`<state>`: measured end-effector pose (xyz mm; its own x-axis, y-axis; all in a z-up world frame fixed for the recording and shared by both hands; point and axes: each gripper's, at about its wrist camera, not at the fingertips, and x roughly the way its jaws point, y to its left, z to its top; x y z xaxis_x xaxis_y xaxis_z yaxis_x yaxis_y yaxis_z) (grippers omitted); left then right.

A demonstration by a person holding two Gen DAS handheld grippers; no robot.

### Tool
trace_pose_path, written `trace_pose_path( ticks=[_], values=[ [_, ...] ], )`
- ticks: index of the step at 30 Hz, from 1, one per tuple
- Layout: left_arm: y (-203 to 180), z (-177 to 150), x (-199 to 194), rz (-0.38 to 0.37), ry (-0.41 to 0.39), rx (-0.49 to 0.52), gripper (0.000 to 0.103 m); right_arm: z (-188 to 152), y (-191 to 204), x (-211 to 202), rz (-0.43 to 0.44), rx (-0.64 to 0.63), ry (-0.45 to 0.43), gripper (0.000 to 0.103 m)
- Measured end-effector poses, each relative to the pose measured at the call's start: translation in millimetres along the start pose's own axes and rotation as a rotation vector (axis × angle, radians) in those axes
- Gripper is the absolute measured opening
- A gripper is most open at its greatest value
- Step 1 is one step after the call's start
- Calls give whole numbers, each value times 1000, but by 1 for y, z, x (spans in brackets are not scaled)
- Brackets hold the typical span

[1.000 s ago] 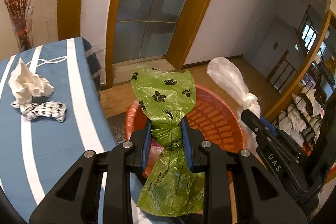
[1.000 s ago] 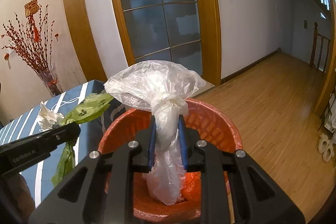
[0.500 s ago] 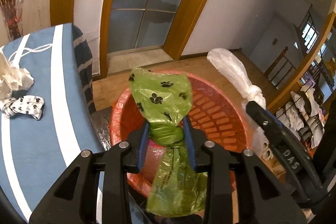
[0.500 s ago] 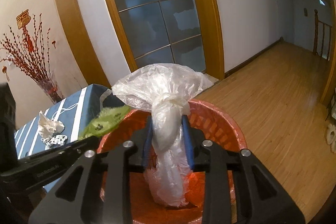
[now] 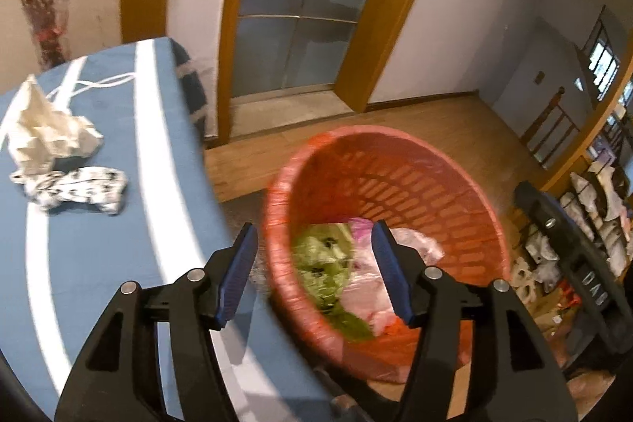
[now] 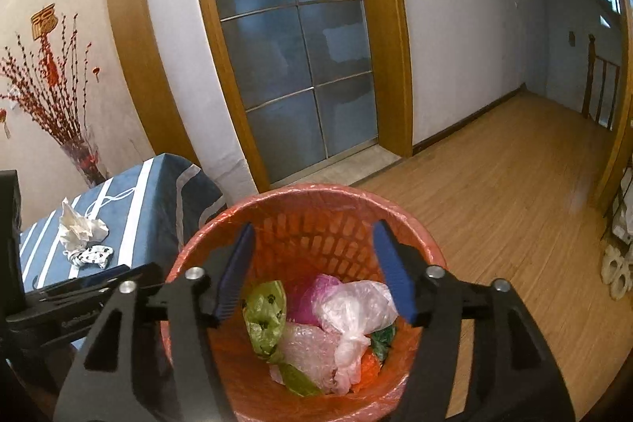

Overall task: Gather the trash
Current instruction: 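Move both tools back over the table toward the white tissue and patterned cloth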

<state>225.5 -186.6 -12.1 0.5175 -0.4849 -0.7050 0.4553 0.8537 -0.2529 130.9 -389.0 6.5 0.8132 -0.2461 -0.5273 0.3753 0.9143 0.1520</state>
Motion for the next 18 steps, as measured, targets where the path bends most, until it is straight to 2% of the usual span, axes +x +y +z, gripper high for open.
trace_pose_path(
  ticks=[6, 7, 18],
  values=[
    [47, -7, -22, 99, -25, -34, 65, 0, 26, 1, 55, -49, 17, 66],
    [53, -7, -25, 117, -30, -43, 69, 0, 31, 2, 67, -56, 22, 66],
    [167, -22, -82, 352, -124, -190, 71, -12, 151, 23, 298, -206, 133, 66]
  ],
)
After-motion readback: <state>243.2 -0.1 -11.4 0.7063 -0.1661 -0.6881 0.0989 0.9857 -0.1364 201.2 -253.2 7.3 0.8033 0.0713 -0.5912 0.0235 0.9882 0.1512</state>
